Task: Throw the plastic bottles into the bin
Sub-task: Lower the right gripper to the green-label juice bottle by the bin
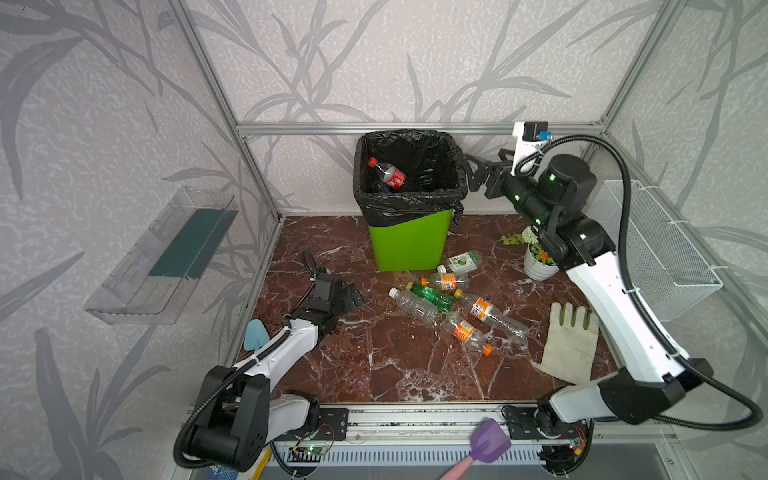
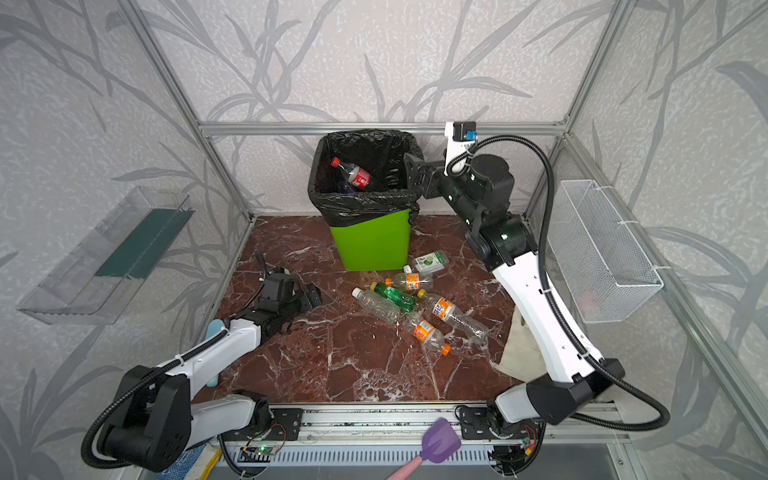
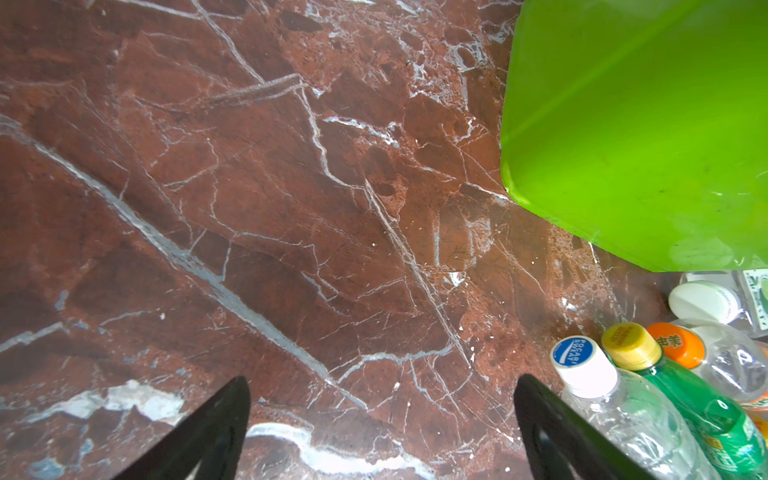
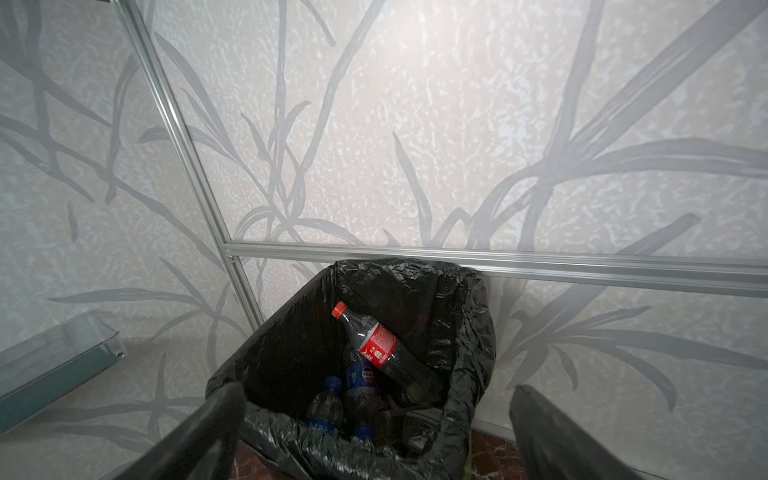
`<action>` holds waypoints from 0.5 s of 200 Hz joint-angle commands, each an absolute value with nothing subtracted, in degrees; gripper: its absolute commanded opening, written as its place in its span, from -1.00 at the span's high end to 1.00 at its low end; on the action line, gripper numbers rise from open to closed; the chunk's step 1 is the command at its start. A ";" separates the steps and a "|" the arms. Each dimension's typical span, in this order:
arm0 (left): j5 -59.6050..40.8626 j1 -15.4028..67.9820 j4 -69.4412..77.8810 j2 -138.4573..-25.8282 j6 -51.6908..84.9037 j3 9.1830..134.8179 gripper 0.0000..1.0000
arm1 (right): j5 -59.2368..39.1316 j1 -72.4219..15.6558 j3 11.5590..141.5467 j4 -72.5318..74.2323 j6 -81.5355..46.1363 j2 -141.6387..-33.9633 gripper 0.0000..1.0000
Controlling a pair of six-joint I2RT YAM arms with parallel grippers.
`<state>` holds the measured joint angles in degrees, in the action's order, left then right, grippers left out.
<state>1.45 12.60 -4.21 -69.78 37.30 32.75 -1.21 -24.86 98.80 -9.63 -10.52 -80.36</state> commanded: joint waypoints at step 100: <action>1.51 13.71 0.66 -64.37 42.98 26.28 -0.99 | 3.02 -16.75 64.63 -22.52 -4.06 -80.90 -0.97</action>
<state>0.67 13.52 -0.25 -64.51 42.22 26.83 2.24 -20.25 61.34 -20.86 0.69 -76.84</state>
